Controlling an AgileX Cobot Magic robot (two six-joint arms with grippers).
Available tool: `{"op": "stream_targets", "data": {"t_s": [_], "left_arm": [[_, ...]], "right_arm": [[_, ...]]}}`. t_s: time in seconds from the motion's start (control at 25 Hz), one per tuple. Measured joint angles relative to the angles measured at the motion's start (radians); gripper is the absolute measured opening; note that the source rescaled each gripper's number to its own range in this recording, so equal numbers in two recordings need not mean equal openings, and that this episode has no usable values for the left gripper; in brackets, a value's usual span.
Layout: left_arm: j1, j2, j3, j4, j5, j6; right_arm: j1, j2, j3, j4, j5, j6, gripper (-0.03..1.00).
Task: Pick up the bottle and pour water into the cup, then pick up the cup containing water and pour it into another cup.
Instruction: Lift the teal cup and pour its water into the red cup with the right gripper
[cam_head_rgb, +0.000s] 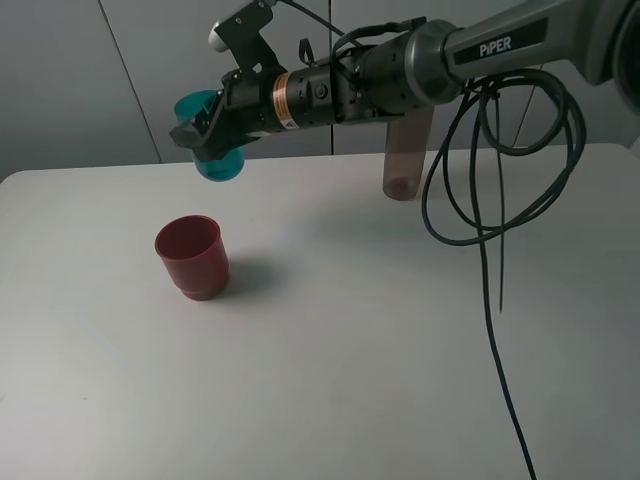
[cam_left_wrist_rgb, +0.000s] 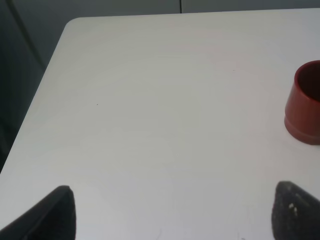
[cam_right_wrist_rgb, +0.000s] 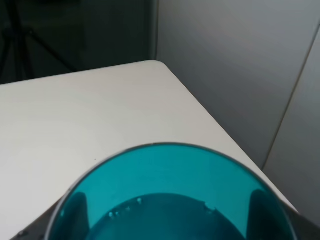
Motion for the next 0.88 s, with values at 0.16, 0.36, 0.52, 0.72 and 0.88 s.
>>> {"op": "stream_targets", "data": {"t_s": [0.16,0.36,0.52,0.72,0.88], "left_arm": [[0.0,0.0,0.0,0.0,0.0,-0.007],[0.0,0.0,0.0,0.0,0.0,-0.007],[0.0,0.0,0.0,0.0,0.0,-0.007],[0.0,0.0,0.0,0.0,0.0,-0.007],[0.0,0.0,0.0,0.0,0.0,-0.007]], "right_arm": [[0.0,0.018,-0.006,-0.023,0.042,-0.05,0.09],[0.0,0.024,-0.006,-0.046,0.073,-0.142,0.09],[0.001,0.024,-0.006,-0.058,0.073,-0.24,0.09],[0.007,0.024,-0.006,-0.059,0.071,-0.373,0.09],[0.013,0.024,-0.006,-0.059,0.06,-0.445,0.09]]}}
